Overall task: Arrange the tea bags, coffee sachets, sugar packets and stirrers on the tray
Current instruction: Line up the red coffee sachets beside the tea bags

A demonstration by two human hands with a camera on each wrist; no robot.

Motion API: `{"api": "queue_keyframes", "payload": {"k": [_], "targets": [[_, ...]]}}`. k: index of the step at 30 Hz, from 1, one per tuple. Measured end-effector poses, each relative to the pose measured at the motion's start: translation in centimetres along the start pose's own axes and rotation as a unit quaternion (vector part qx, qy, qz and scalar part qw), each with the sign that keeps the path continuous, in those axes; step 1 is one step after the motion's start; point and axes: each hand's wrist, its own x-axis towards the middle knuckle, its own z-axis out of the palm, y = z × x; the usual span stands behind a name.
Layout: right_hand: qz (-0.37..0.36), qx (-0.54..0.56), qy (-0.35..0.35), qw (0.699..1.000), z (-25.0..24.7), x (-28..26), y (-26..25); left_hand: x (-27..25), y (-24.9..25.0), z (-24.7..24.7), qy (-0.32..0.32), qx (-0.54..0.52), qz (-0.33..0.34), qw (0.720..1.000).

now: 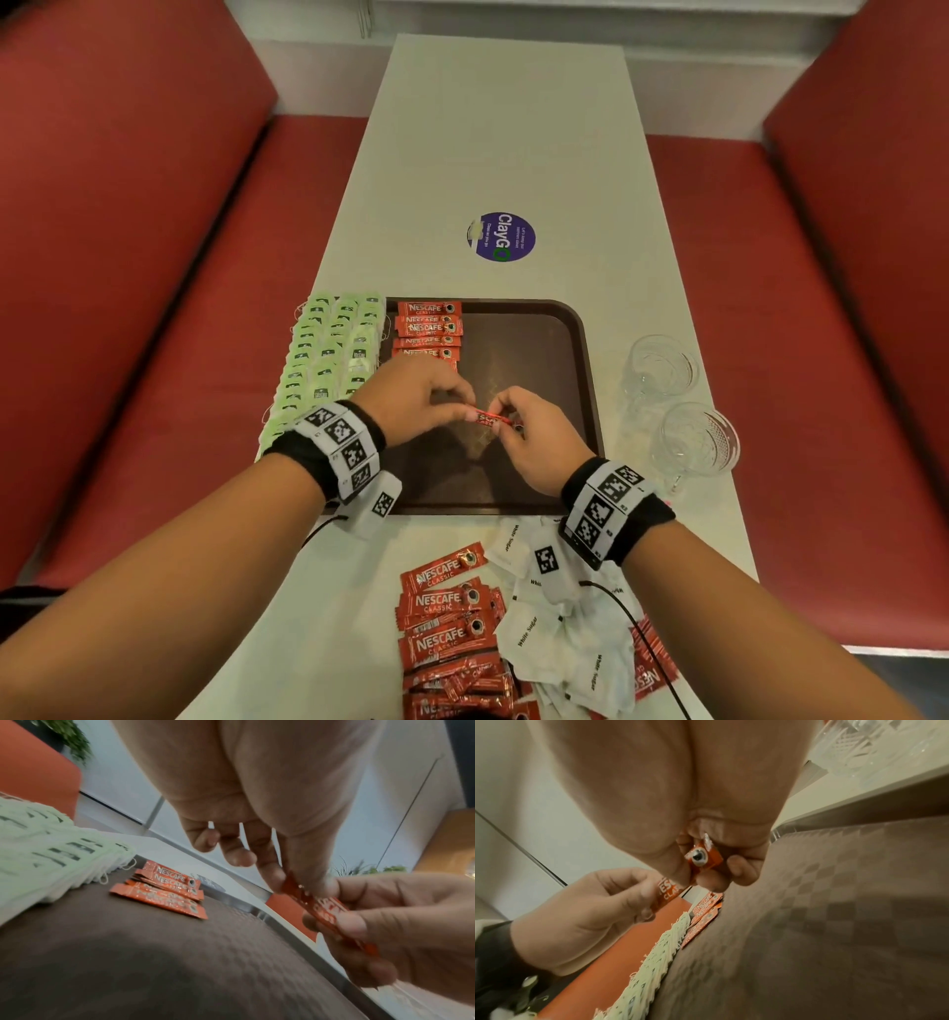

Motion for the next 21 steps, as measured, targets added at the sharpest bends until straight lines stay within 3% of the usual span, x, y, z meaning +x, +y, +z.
{"api": "queue_keyframes", "payload": {"k": [4, 8, 12, 14, 18, 21], "targets": [[0.007, -0.002, -0.009, 1.000, 0.2, -0.1, 0.1, -0.9, -1.3, 0.7, 0.012, 0.050, -0.026, 0.998], [-0.007, -0.074, -0.018, 0.997, 0.5, -0.6, 0.6, -1.6, -3.3, 0.9, 0.000, 0.092, -0.163, 0.982], [-0.069, -0.171, -0.165, 0.969, 1.1, -1.8, -0.4, -1.8, -4.1, 1.5, -0.027, 0.127, -0.246, 0.961], [-0.105, -0.221, -0.224, 0.943, 1.9, -2.3, -1.1, -1.8, -4.1, 1.6, -0.028, 0.173, -0.250, 0.952], [-0.143, -0.280, -0.268, 0.911, 4.2, -2.9, -1.9, -1.2, -3.8, 2.0, -0.022, 0.194, -0.215, 0.957], [-0.165, -0.330, -0.281, 0.886, 5.0, -2.9, -2.3, -0.4, -3.5, 2.3, -0.070, 0.179, -0.217, 0.957]]}}
